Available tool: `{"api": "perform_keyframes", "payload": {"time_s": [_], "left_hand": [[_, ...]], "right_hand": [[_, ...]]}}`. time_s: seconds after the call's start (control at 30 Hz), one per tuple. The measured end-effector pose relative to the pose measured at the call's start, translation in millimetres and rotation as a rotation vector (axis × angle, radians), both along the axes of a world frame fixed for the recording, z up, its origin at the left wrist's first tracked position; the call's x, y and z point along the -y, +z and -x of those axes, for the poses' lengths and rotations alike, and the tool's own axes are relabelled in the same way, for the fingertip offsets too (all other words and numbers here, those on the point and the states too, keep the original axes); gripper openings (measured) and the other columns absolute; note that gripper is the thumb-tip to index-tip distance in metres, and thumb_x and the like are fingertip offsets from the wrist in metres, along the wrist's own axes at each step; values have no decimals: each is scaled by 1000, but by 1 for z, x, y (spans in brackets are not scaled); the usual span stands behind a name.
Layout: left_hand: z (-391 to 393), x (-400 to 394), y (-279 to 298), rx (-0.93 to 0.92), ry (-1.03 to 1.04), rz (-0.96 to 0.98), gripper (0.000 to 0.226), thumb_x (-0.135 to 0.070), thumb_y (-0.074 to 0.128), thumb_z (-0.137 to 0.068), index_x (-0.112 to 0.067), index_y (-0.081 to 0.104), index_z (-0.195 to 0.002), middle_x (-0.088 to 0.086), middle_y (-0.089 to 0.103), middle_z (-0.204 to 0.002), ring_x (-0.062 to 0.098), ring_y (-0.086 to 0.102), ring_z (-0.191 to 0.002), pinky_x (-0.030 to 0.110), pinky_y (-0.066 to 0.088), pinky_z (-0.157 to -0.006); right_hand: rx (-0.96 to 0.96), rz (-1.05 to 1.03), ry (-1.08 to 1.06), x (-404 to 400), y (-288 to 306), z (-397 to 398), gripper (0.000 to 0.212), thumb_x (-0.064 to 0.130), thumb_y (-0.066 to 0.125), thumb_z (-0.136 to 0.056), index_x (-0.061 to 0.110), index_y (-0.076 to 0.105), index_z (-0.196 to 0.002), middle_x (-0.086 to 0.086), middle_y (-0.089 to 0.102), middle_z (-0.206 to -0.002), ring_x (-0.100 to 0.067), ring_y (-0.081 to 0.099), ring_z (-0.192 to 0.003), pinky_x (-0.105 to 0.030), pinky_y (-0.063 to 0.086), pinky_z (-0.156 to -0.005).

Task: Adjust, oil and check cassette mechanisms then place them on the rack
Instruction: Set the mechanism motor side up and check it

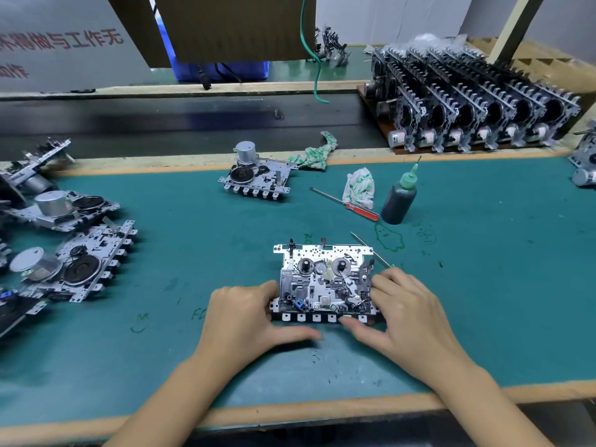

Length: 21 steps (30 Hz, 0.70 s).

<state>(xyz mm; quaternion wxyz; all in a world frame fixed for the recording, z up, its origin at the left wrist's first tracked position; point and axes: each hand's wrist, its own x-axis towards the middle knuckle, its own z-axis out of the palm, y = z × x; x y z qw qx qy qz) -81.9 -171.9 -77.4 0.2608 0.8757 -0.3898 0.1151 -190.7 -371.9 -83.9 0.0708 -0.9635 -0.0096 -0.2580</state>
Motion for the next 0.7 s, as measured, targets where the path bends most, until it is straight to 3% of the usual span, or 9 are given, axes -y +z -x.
{"api": "perform_keyframes", "payload": {"time_s": [0.1,0.27,0.53,0.7], "left_hand": [[3,-3,0,-32,-27,-19,69,-85,50,-50,-17,46,-48,-2,41,-33,18,44,-31,25,39,-35],[11,-2,-1,49,-95,-16,68,-81,52,-57,-15,40,-48,-5,38,-33,15,42,-30,19,32,-34],[12,-1,-1,99,21,-5,61,-79,51,-58,-24,26,-56,-3,35,-32,21,40,-28,20,27,-35],[12,0,-4,105,103,0,65,-74,53,-60,-14,37,-41,1,30,-30,20,37,-25,21,27,-32]], "right_hand": [[-7,22,-3,3,2,1,54,64,47,-77,14,51,-57,6,50,-66,-18,52,-68,-26,43,-63],[1,34,-85,2,2,1,55,68,50,-70,16,48,-52,7,48,-60,-18,52,-65,-27,43,-62],[-46,101,27,9,-2,2,49,58,49,-80,13,57,-61,3,57,-70,-20,57,-71,-31,45,-81],[-84,-17,96,7,1,3,51,64,60,-72,16,47,-61,7,48,-70,-14,45,-74,-25,35,-84]]}}
